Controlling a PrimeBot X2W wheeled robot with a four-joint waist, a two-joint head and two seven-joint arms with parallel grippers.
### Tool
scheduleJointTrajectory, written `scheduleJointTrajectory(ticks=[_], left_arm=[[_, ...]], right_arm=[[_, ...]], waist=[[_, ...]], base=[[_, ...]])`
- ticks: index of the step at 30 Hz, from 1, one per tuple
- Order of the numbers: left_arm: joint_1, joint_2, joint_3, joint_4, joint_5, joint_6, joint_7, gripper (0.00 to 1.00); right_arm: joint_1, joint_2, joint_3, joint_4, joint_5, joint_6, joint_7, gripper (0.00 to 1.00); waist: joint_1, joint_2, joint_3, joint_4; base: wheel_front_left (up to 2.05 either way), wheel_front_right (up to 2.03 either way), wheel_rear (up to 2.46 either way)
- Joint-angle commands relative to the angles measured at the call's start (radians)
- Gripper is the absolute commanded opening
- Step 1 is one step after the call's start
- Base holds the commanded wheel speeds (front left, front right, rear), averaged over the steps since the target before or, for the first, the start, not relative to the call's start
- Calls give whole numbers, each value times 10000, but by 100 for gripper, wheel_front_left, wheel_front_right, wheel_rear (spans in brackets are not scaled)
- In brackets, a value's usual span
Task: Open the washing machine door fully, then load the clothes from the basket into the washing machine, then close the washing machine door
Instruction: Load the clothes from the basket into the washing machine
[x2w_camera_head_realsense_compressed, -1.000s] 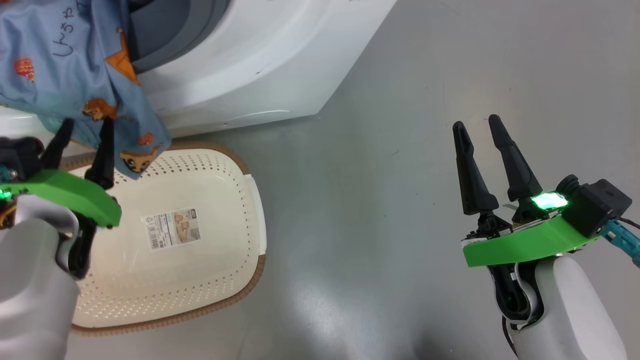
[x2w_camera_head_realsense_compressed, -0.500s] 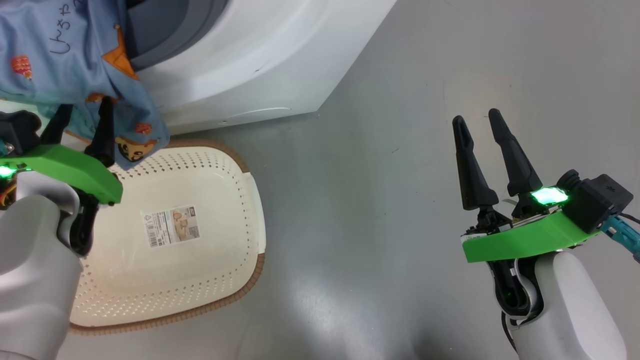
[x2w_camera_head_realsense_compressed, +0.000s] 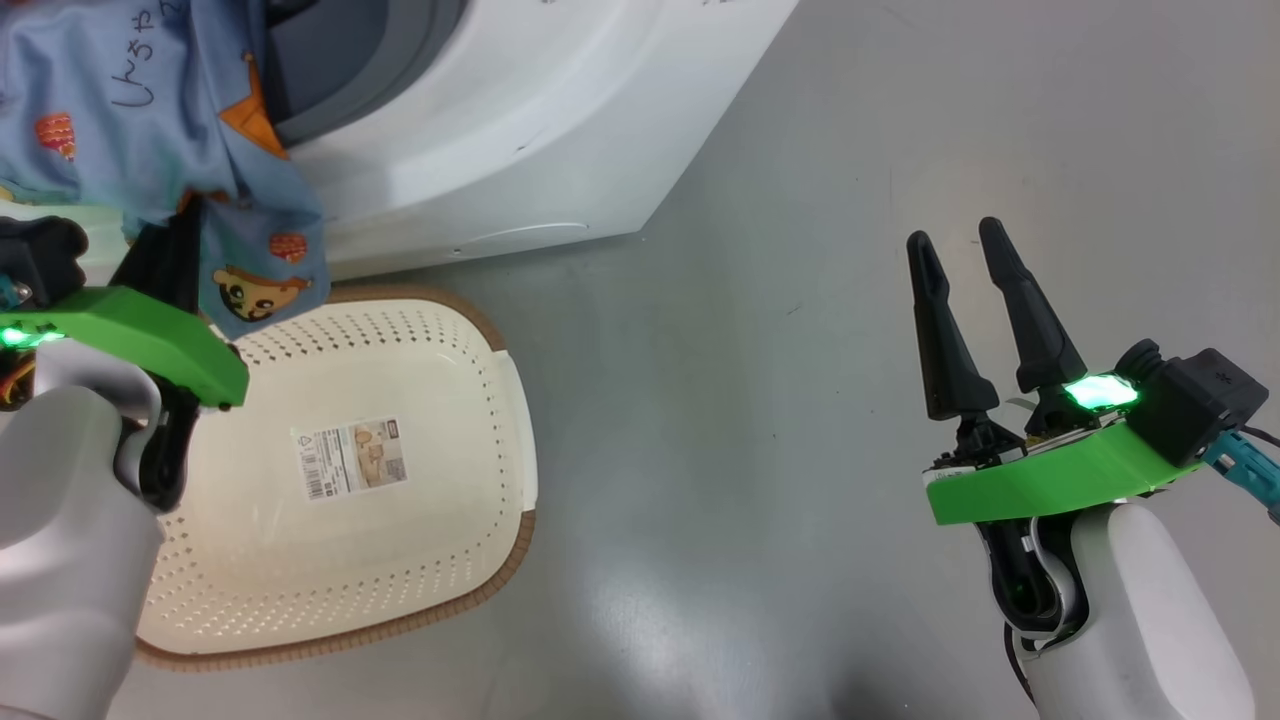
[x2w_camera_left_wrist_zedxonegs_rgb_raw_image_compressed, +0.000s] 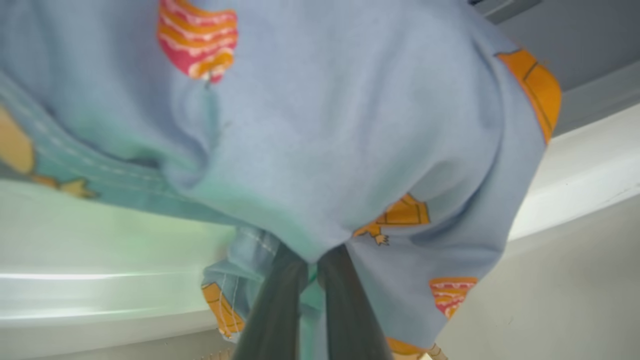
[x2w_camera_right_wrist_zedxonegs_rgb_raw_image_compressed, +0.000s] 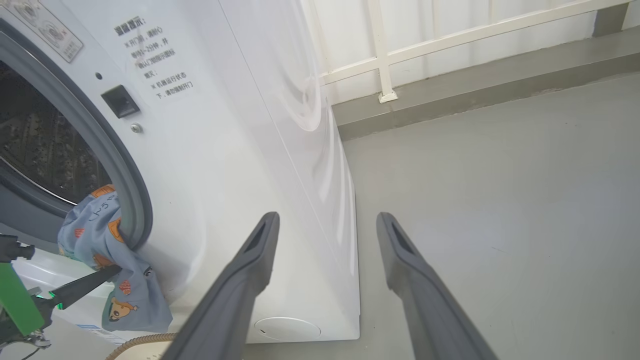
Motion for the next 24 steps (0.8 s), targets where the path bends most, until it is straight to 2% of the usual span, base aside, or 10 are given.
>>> scheduleJointTrajectory(ticks=[1, 11, 16, 24], left_arm=[[-75, 495, 340, -389, 17, -30, -128, 0], [1107, 713, 1241, -2117, 699, -31, -130, 0], [1793, 870, 1840, -3413, 1095, -31, -131, 0], [1809, 1055, 2432, -4892, 1166, 72, -86, 0]], right_arm=[[149, 6, 184, -247, -20, 16, -48, 100], [266, -67, 63, -231, 12, 16, -48, 100], [326, -123, 69, -193, 47, 16, -48, 100], [322, -125, 46, -194, 83, 16, -48, 100]], waist=[[0, 0, -29, 14], [0, 0, -248, 146], [0, 0, -360, 229], [0, 0, -301, 260]], base=[[0, 0, 0], [0, 0, 0], [0, 0, 0], [0, 0, 0]])
